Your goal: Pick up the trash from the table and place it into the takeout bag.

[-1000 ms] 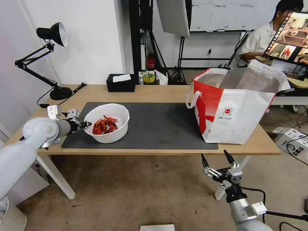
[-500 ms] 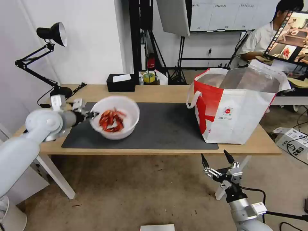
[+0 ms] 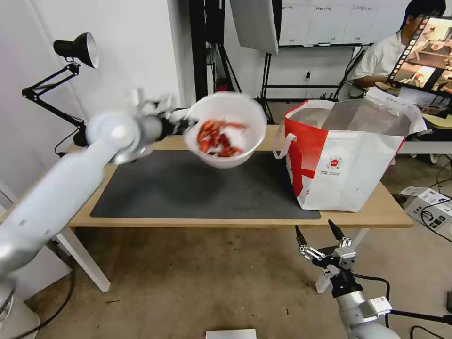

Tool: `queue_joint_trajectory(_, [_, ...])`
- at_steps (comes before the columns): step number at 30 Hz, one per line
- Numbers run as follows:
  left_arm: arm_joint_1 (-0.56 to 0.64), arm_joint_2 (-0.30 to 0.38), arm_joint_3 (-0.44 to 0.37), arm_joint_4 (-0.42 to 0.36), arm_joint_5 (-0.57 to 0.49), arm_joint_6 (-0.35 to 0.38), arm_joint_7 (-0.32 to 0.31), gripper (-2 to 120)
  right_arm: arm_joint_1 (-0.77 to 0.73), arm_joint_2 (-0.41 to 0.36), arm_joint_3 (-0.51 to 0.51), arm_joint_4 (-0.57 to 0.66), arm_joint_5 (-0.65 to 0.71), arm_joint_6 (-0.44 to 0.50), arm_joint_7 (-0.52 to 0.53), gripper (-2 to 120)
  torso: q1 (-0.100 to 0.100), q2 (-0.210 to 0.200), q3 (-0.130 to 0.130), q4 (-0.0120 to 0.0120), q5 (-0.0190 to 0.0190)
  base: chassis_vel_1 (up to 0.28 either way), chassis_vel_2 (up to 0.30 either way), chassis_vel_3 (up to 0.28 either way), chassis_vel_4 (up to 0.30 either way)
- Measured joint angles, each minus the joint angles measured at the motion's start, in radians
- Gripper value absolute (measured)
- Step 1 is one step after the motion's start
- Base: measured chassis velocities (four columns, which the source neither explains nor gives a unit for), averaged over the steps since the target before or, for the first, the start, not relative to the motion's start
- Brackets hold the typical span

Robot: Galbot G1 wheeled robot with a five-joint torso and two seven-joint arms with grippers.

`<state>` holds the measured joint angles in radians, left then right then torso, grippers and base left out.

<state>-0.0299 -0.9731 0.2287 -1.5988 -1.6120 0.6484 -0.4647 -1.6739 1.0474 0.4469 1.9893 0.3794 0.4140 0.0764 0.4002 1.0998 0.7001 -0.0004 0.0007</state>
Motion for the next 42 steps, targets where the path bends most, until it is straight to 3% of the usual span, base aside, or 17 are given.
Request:
queue_joint_trajectory(1, [0.000, 0.000, 0.000, 0.000, 0.000, 0.000, 0.000, 0, 0.000, 0.000, 0.000, 0.000, 0.000, 0.000, 0.000, 100, 0.000, 0.000, 0.000, 0.0000, 0.0000, 0.000, 0.000, 0.000, 0.000])
queue_joint_trajectory(4, [-0.114, -0.115, 0.039, 0.090, -0.002, -0.001, -0.003, 0, 0.000, 0.000, 0.000, 0.000, 0.000, 0.000, 0.000, 100, 0.000, 0.000, 0.000, 0.0000, -0.0001, 0.000, 0.000, 0.000, 0.000])
queue_joint_trajectory(5, [-0.114, -0.115, 0.039, 0.090, -0.002, -0.001, -0.003, 0, 0.000, 0.000, 0.000, 0.000, 0.000, 0.000, 0.000, 100, 0.000, 0.000, 0.000, 0.0000, -0.0001, 0.000, 0.000, 0.000, 0.000])
queue_joint_trajectory(8, [-0.168, -0.201, 0.068, 0.164, 0.005, -0.005, -0.004, 0, 0.000, 0.000, 0.000, 0.000, 0.000, 0.000, 0.000, 100, 0.000, 0.000, 0.000, 0.0003, -0.0003, 0.000, 0.000, 0.000, 0.000])
queue_joint_trajectory(9, [-0.168, -0.201, 0.068, 0.164, 0.005, -0.005, -0.004, 0, 0.000, 0.000, 0.000, 0.000, 0.000, 0.000, 0.000, 100, 0.000, 0.000, 0.000, 0.0003, -0.0003, 0.000, 0.000, 0.000, 0.000])
queue_joint_trajectory(12, [-0.187, -0.289, 0.081, 0.237, 0.025, -0.012, -0.019, 0, 0.000, 0.000, 0.000, 0.000, 0.000, 0.000, 0.000, 100, 0.000, 0.000, 0.000, 0.0006, -0.0005, 0.000, 0.000, 0.000, 0.000])
queue_joint_trajectory(17, [-0.190, -0.369, 0.084, 0.308, 0.055, -0.027, -0.032, 0, 0.000, 0.000, 0.000, 0.000, 0.000, 0.000, 0.000, 100, 0.000, 0.000, 0.000, 0.0002, -0.0004, 0.000, 0.000, 0.000, 0.000])
queue_joint_trajectory(23, [-0.202, -0.535, 0.071, 0.442, 0.132, -0.060, -0.039, 0, 0.000, 0.000, 0.000, 0.000, 0.000, 0.000, 0.000, 100, 0.000, 0.000, 0.000, 0.0003, -0.0004, 0.000, 0.000, 0.000, 0.000])
queue_joint_trajectory(27, [-0.207, -0.601, 0.062, 0.492, 0.156, -0.068, -0.048, 0, 0.000, 0.000, 0.000, 0.000, 0.000, 0.000, 0.000, 100, 0.000, 0.000, 0.000, 0.0002, -0.0003, 0.000, 0.000, 0.000, 0.000])
queue_joint_trajectory(42, [-0.182, -0.625, 0.155, 0.527, 0.266, -0.154, -0.068, 0, 0.000, 0.000, 0.000, 0.000, 0.000, 0.000, 0.000, 100, 0.000, 0.000, 0.000, 0.0005, -0.0007, 0.000, 0.000, 0.000, 0.000])
